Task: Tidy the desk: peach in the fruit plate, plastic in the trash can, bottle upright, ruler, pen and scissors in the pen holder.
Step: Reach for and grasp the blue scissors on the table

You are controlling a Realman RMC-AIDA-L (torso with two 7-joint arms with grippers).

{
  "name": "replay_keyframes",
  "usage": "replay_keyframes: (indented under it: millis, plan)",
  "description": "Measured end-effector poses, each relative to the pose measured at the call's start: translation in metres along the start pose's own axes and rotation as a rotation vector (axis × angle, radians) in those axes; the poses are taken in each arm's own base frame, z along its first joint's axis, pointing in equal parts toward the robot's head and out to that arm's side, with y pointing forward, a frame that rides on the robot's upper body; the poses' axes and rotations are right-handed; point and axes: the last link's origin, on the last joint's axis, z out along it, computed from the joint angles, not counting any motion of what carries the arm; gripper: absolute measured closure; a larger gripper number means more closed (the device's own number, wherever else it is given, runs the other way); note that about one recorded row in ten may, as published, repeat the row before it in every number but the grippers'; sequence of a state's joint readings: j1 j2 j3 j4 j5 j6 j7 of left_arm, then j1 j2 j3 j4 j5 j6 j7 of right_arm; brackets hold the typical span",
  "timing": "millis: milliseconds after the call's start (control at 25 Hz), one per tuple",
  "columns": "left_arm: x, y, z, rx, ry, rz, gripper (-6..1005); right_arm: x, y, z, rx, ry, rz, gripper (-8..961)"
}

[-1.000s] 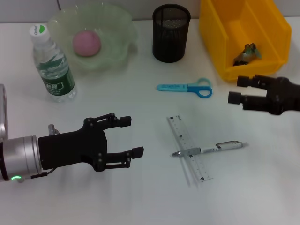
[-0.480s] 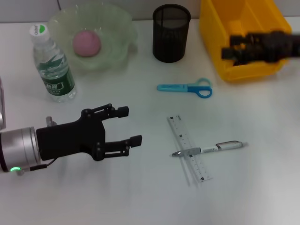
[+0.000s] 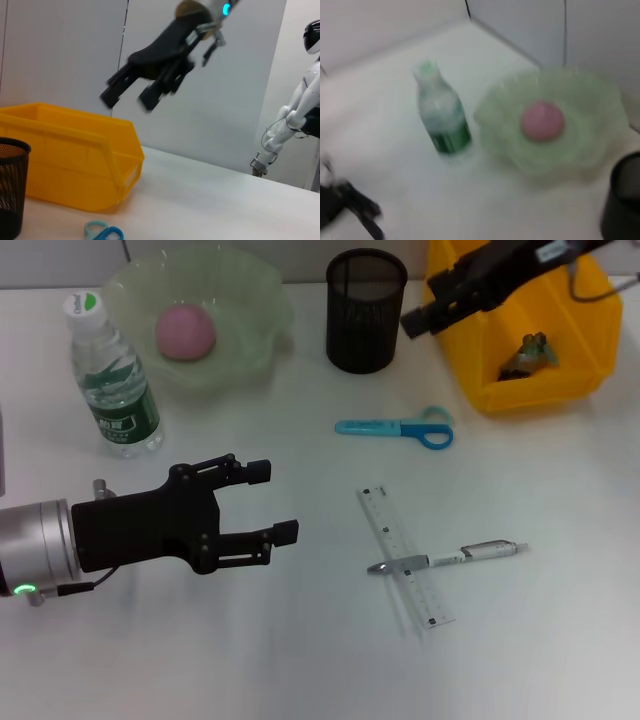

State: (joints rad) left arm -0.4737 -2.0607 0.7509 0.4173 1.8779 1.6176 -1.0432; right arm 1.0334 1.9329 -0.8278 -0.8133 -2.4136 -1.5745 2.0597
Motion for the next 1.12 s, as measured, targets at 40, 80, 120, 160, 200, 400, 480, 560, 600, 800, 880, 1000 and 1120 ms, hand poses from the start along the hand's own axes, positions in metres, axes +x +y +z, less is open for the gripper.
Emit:
replay_keyframes:
  millis: [40, 80, 120, 160, 200, 400, 480, 560, 600, 800, 880, 1000, 1120]
  plan:
    - [-0.001, 0.001, 0.000, 0.001, 0.002, -0.001, 168, -0.006, 0.001, 0.007, 0.020, 0.057, -0.030, 219]
    - [-0.002, 0.001, 0.000, 0.004, 0.003, -0.002, 168, -0.010, 0.001, 0.016, 0.048, 0.113, -0.066, 219]
    - [-0.003, 0.002, -0.001, 0.011, 0.004, -0.009, 168, -0.015, 0.002, 0.030, 0.088, 0.184, -0.122, 220]
    - [-0.003, 0.002, -0.001, 0.011, 0.004, -0.009, 168, -0.016, 0.003, 0.037, 0.104, 0.208, -0.158, 221]
    - [-0.005, 0.002, -0.001, 0.015, 0.004, -0.017, 168, -0.016, 0.003, 0.037, 0.104, 0.208, -0.158, 221]
    - [-0.008, 0.002, -0.009, 0.047, 0.007, -0.045, 168, -0.010, 0.013, 0.074, 0.147, 0.280, -0.319, 225]
    - [-0.008, 0.001, -0.011, 0.055, 0.010, -0.047, 168, -0.003, 0.017, 0.086, 0.143, 0.289, -0.352, 226]
    - [-0.009, 0.001, -0.012, 0.058, 0.009, -0.047, 168, 0.005, 0.018, 0.097, 0.144, 0.287, -0.371, 228]
    - [-0.009, 0.001, -0.013, 0.059, 0.006, -0.047, 168, 0.008, 0.018, 0.101, 0.149, 0.289, -0.373, 228]
    - [-0.012, 0.002, -0.016, 0.063, -0.002, -0.049, 169, 0.020, 0.014, 0.110, 0.167, 0.293, -0.358, 232]
    - [-0.013, 0.003, -0.017, 0.065, -0.003, -0.049, 169, 0.022, 0.013, 0.111, 0.167, 0.292, -0.357, 233]
    - [-0.015, 0.004, -0.018, 0.067, -0.006, -0.051, 169, 0.029, 0.013, 0.117, 0.168, 0.283, -0.357, 235]
    - [-0.016, 0.004, -0.020, 0.072, -0.010, -0.049, 169, 0.033, 0.014, 0.119, 0.158, 0.274, -0.350, 238]
